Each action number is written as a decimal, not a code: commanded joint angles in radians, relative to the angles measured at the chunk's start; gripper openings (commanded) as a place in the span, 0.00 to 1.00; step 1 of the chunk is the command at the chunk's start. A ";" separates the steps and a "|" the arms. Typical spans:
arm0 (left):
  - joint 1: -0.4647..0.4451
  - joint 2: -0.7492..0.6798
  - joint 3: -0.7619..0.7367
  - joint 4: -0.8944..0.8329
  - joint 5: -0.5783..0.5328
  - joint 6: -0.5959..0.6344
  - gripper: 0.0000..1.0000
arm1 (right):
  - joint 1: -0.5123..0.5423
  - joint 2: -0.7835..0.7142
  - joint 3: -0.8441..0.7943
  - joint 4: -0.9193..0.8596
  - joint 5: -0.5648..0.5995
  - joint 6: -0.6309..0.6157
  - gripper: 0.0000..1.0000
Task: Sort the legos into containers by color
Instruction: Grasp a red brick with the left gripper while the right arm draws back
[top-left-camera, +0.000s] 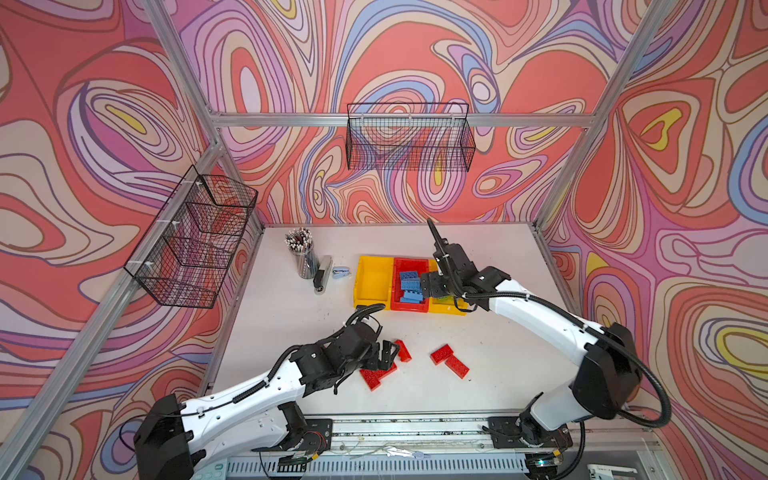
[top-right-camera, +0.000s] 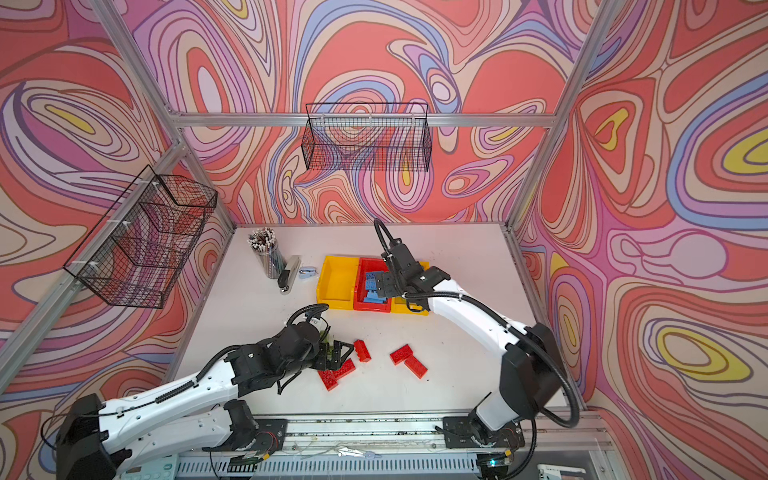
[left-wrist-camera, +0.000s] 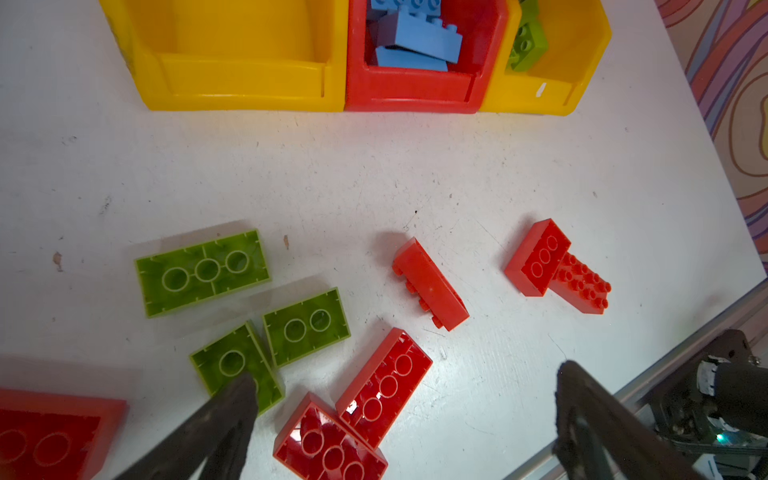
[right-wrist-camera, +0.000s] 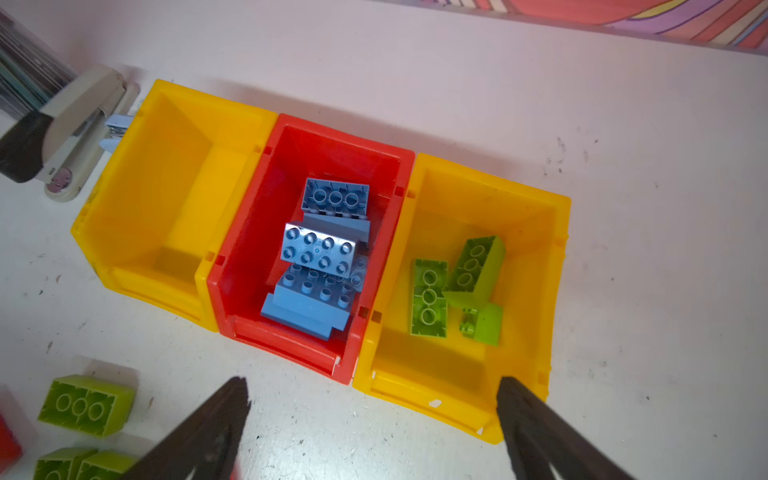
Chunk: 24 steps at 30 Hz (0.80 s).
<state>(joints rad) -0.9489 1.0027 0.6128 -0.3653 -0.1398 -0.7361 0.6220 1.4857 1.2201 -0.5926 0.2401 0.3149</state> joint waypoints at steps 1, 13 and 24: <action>0.002 0.036 0.031 0.042 0.035 -0.020 1.00 | -0.005 -0.093 -0.111 -0.021 0.028 0.036 0.98; 0.002 0.269 0.120 0.094 0.067 -0.048 0.90 | -0.005 -0.339 -0.343 -0.052 0.004 0.143 0.98; 0.002 0.484 0.249 0.055 0.069 -0.089 0.82 | -0.005 -0.432 -0.379 -0.087 0.018 0.149 0.98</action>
<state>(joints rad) -0.9489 1.4570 0.8417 -0.2897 -0.0780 -0.7876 0.6220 1.0775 0.8562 -0.6579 0.2470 0.4412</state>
